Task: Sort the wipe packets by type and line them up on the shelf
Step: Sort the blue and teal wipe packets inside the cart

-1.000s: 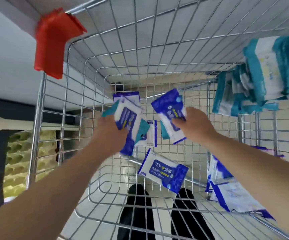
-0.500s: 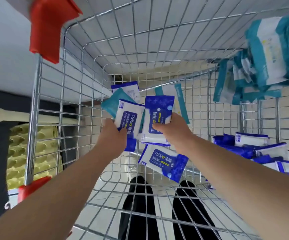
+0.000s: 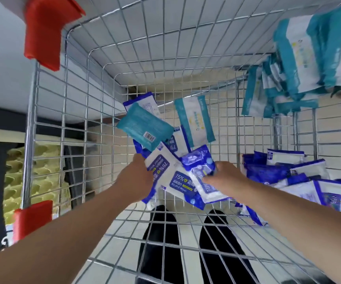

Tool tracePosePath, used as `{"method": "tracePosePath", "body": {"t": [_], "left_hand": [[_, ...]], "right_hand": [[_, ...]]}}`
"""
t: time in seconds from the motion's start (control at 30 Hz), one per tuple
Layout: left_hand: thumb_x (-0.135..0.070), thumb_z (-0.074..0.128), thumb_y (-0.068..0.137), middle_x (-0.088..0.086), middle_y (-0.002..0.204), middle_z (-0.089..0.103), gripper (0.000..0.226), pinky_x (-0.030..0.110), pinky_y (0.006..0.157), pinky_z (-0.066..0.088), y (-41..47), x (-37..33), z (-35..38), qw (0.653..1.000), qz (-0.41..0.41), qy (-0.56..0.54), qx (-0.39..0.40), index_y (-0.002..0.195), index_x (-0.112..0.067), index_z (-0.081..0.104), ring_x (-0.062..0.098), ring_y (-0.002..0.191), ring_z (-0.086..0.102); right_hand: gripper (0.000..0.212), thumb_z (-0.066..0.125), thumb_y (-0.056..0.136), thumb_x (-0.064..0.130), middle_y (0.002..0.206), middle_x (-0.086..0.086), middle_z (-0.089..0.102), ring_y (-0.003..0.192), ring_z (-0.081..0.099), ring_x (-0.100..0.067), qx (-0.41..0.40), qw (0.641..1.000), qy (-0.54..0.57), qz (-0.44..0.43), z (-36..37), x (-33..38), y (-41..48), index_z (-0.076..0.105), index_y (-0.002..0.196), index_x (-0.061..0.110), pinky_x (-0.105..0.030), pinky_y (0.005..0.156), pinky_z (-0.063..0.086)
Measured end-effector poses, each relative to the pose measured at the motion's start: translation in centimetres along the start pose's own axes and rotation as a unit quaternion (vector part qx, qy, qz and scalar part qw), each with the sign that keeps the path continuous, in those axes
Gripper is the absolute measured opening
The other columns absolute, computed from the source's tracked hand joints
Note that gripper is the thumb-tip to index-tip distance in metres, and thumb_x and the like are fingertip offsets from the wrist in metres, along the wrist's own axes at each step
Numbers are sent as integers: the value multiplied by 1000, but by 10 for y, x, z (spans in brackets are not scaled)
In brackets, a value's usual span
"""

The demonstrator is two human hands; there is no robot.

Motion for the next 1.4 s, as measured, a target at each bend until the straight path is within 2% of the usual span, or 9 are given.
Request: {"method": "tracePosePath", "body": {"t": [0.23, 0.47, 0.67, 0.77, 0.87, 0.93, 1.03, 1.23, 1.4], "left_hand": [[-14, 60, 91, 17, 129, 36, 24, 43, 98, 41, 27, 0, -23, 992, 26, 24, -122, 112, -4, 53, 35, 110, 48], [-25, 66, 88, 8, 113, 60, 30, 40, 82, 48, 26, -3, -33, 983, 4, -9, -181, 114, -13, 60, 30, 106, 56], [-27, 76, 78, 8, 109, 59, 28, 39, 75, 55, 35, -3, -28, 981, -29, -101, -163, 98, -16, 60, 24, 86, 63], [-22, 77, 79, 4, 106, 56, 33, 27, 58, 44, 37, -1, -27, 977, -29, -132, -165, 100, -14, 53, 20, 82, 59], [-18, 77, 79, -2, 91, 58, 41, 28, 59, 44, 35, 0, -25, 970, -26, -179, -161, 106, -14, 46, 17, 75, 58], [-18, 76, 80, -2, 87, 59, 43, 32, 64, 50, 35, 3, -18, 967, -38, -207, -140, 106, -15, 43, 16, 72, 58], [-21, 71, 84, 0, 88, 60, 28, 29, 63, 49, 37, 5, -9, 980, -42, -165, -98, 101, -15, 51, 17, 73, 57], [-21, 59, 92, 5, 85, 62, 11, 25, 50, 34, 32, -2, -20, 999, 19, -26, -35, 97, -12, 61, 14, 61, 51], [-26, 52, 91, -1, 94, 63, 18, 30, 65, 49, 16, -23, -35, 983, 111, 122, -84, 101, -16, 63, 17, 81, 60]], "right_hand": [[19, 71, 71, 1, 63, 2, 58, 59, 55, -13, -23, 998, 54, -23, 4, 1, 10, 57, 71, 14, -16, 44, 38], [18, 70, 75, 0, 38, 7, 44, 30, 36, -5, -42, 992, 118, 9, -59, 12, -5, 57, 65, 6, -13, 34, 27], [21, 71, 80, 4, 53, 4, 53, 54, 49, -11, -130, 948, 284, -52, -96, 29, -6, 59, 69, 17, -19, 49, 33], [23, 69, 81, 0, 44, 11, 54, 40, 49, -4, -131, 929, 342, -49, -83, 36, 5, 60, 71, 19, -15, 44, 38], [20, 72, 77, -2, 67, 2, 69, 60, 65, -13, -88, 939, 329, -35, -54, 40, 20, 65, 78, 17, -25, 59, 52], [18, 72, 76, -1, 75, -3, 67, 66, 63, -17, -73, 959, 273, -22, -38, 40, 27, 65, 82, 14, -24, 59, 49], [18, 71, 78, 0, 73, 0, 64, 64, 58, -13, -69, 962, 262, -30, -24, 43, 31, 63, 87, 14, -17, 51, 44], [19, 72, 79, 3, 83, -4, 69, 75, 65, -20, -36, 947, 320, -5, -7, 38, 34, 64, 87, 18, -34, 73, 54], [23, 70, 79, 2, 84, -3, 68, 74, 64, -18, -60, 945, 321, -15, -12, 39, 32, 62, 97, 15, -28, 66, 50]]}}
Point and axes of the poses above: each hand's wrist, its own y-axis towards the middle knuckle, its own z-axis out of the palm, x = y × z, the point moved 8 cm from there along y, towards the middle knuckle
